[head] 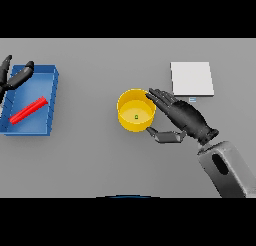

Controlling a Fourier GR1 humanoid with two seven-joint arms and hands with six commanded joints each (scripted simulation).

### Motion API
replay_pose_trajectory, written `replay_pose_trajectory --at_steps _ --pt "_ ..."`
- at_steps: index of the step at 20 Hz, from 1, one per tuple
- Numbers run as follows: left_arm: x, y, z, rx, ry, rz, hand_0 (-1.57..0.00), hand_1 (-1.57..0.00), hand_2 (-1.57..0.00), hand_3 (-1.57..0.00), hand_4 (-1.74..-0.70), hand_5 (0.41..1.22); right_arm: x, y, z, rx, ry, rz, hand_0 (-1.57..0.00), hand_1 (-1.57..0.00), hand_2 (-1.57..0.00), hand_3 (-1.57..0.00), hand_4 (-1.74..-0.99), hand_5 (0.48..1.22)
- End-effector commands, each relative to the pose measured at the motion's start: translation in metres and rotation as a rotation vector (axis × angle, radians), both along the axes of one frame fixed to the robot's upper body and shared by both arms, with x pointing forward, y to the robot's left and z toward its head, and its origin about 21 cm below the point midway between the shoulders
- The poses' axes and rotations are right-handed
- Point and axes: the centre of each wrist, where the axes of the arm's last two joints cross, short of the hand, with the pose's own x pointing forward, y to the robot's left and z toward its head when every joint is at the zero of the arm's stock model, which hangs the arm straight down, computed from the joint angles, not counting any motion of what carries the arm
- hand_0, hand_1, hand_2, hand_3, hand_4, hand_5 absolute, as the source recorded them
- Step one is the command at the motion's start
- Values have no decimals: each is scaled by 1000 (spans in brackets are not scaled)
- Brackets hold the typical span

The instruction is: Pick up the red beaker and tilt it to pour out 1 green nut into yellow bowl. Pick up the yellow bowl and place it on the metallic measuring scale.

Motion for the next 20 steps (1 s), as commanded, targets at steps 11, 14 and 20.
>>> replay_pose_trajectory --at_steps 11,14,20 --pt "-5 7 -1 -14 -4 -3 0 1 1 1 -722 687 44 41 6 -521 -13 344 1 1 1 1 -1223 705" --pt "-4 10 2 -20 -12 -4 1 1 1 1 -724 686 50 53 1 -595 1 379 1 1 1 1 -1226 702" --pt "-8 13 1 -28 -17 -7 1 1 1 1 -721 682 61 71 -5 -715 36 405 1 1 1 1 -1270 727"
